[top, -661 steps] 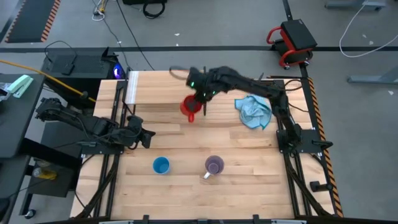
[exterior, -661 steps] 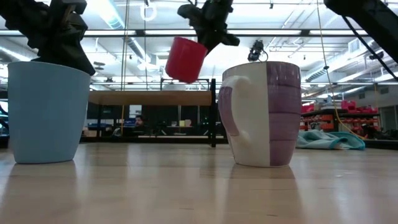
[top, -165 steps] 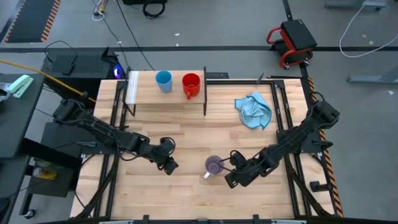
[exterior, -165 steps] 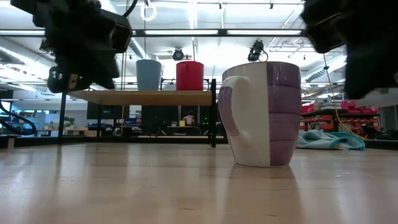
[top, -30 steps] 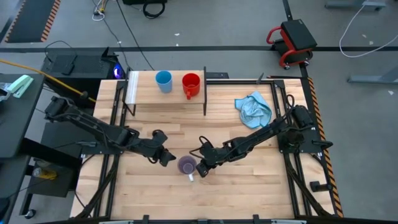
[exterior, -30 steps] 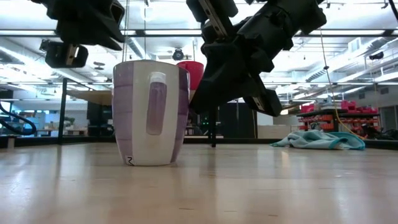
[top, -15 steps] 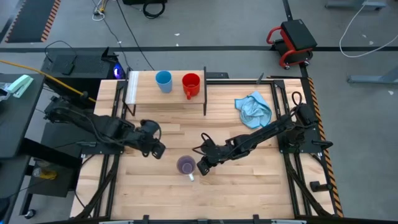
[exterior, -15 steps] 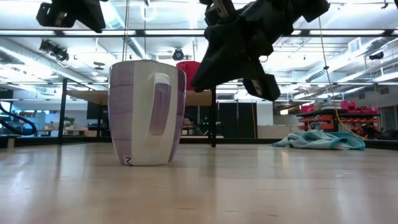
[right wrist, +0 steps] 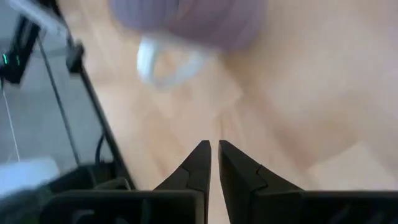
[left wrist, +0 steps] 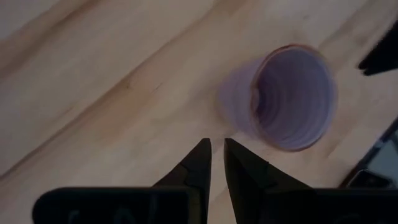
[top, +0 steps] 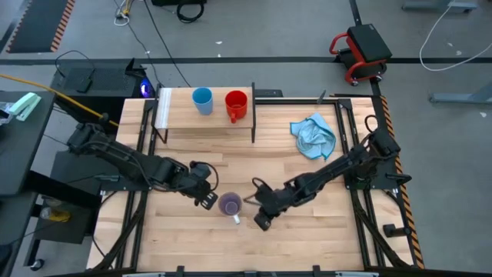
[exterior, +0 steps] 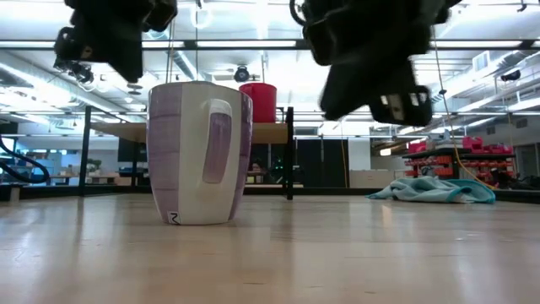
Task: Stack small to large cups/mugs on shelf
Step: Put the purple cup on the shelf
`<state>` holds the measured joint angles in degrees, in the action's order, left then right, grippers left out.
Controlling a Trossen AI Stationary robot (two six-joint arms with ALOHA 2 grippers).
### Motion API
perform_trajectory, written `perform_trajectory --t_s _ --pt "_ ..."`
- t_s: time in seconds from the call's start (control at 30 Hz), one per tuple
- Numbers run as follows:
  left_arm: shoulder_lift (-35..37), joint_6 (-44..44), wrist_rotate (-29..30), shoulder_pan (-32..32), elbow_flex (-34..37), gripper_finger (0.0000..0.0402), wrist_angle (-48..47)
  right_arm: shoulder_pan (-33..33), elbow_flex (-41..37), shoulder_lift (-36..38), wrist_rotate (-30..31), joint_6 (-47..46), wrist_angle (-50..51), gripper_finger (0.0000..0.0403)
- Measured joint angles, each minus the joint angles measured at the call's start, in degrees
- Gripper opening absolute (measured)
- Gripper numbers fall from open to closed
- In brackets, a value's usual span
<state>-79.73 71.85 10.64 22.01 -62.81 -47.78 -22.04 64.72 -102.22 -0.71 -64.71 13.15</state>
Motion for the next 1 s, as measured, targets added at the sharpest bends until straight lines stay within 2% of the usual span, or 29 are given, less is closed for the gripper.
perform_trajectory --t_s 0.37,0.67,1.0 --pt "0.0 -0.3 -0.2 -0.5 -0.1 0.005 0.7 0.2 -0.1 -3.7 0.2 1.4 -9.0 0.0027" --pt "0.0 -0.2 -0.4 -1.0 0.0 0.005 1.3 2.1 0.7 -6.7 -3.4 5.7 -14.7 0.0016" --pt "0.0 0.0 -0.4 -1.6 0.0 0.005 2.2 4.7 1.5 -7.5 -2.5 7.9 -15.7 0.0009"
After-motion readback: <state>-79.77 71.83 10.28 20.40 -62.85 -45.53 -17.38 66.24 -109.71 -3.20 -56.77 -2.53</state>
